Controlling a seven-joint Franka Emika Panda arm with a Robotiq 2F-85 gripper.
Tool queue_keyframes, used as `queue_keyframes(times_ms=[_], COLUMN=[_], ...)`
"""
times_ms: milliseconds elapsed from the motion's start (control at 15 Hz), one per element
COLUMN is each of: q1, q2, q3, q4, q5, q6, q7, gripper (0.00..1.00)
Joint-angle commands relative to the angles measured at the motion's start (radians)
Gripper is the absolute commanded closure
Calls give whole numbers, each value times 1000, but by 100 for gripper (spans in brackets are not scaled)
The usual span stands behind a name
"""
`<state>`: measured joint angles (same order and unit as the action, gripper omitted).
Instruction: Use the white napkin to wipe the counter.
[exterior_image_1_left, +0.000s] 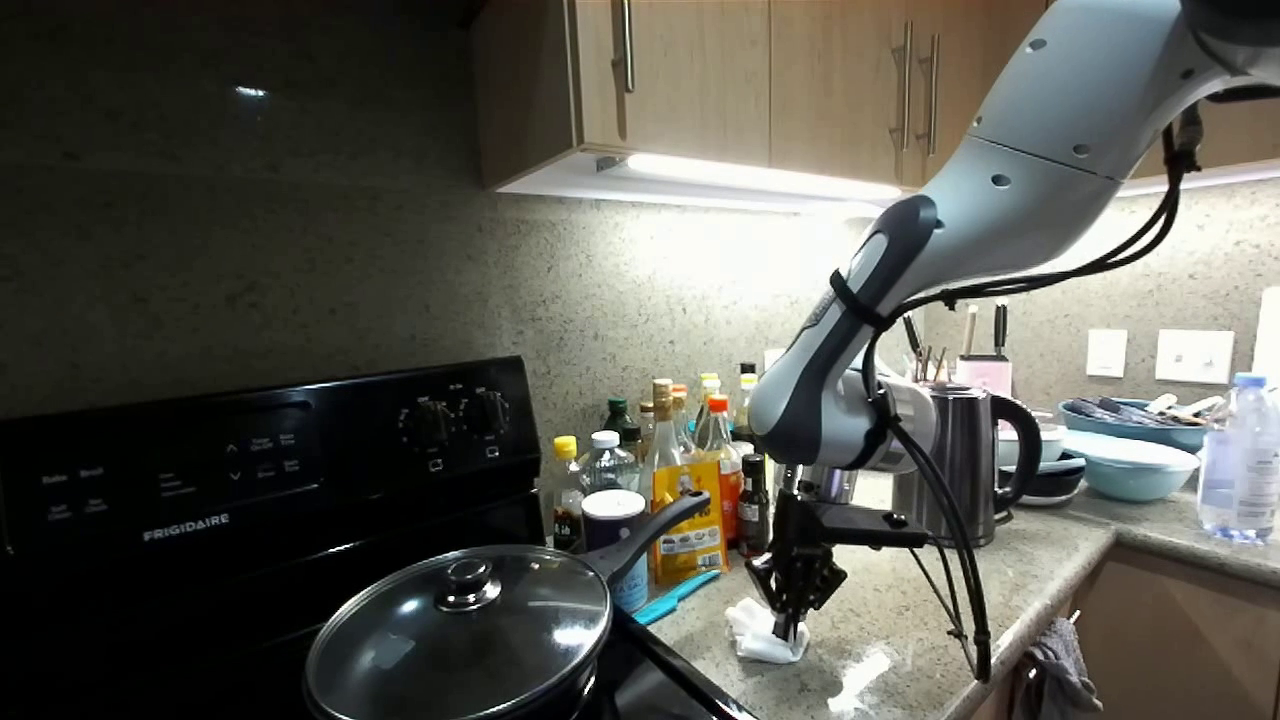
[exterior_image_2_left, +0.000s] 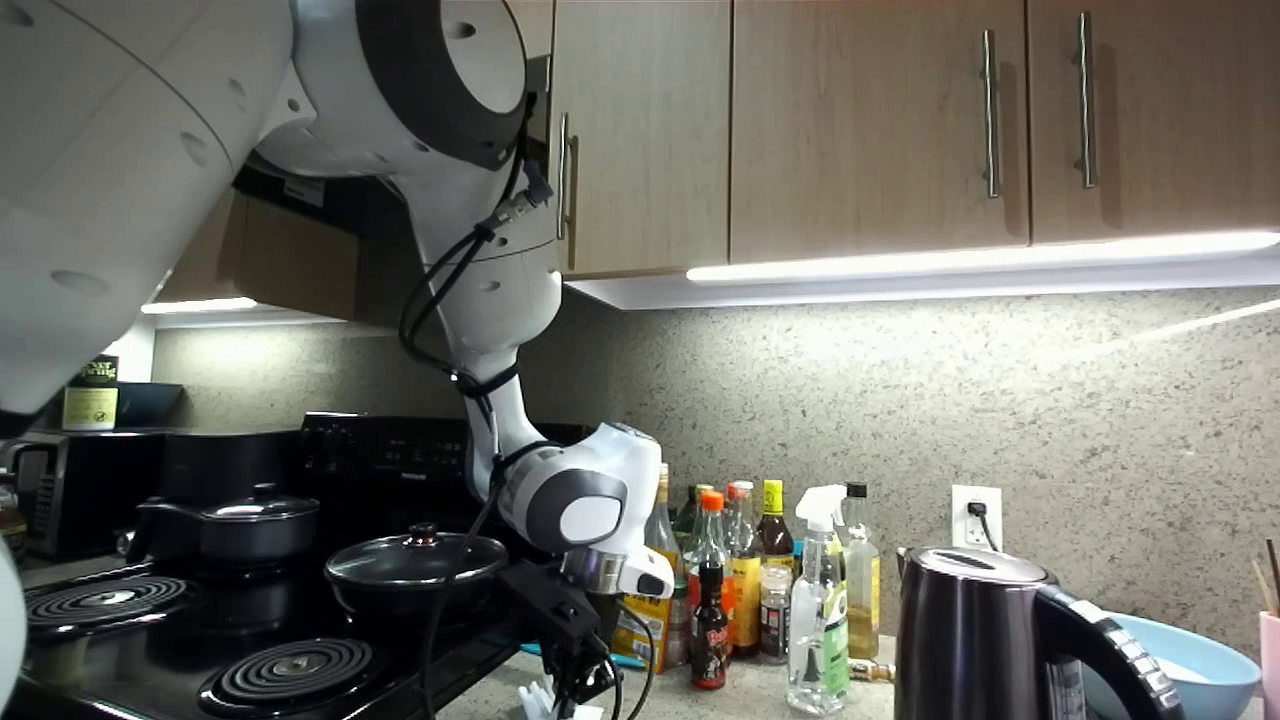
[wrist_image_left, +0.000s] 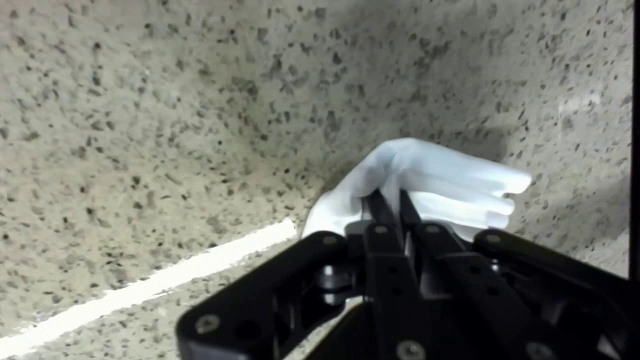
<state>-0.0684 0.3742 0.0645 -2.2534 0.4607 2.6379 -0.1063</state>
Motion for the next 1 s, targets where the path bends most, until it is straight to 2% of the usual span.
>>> queue_keyframes(times_ms=[0,467,800,867,933], q1=[31,55,72,72,72], q2=[34,29,24,23,21], q3=[31,77,74,73,73], q4=[-16,-15,-18,-18,-19], q5=[-83,-170,-209,-212,-213], q6=[1,-11,-1,1,1], q7=[-11,-38,-16,-14,-10], gripper=[94,94,95,90,69])
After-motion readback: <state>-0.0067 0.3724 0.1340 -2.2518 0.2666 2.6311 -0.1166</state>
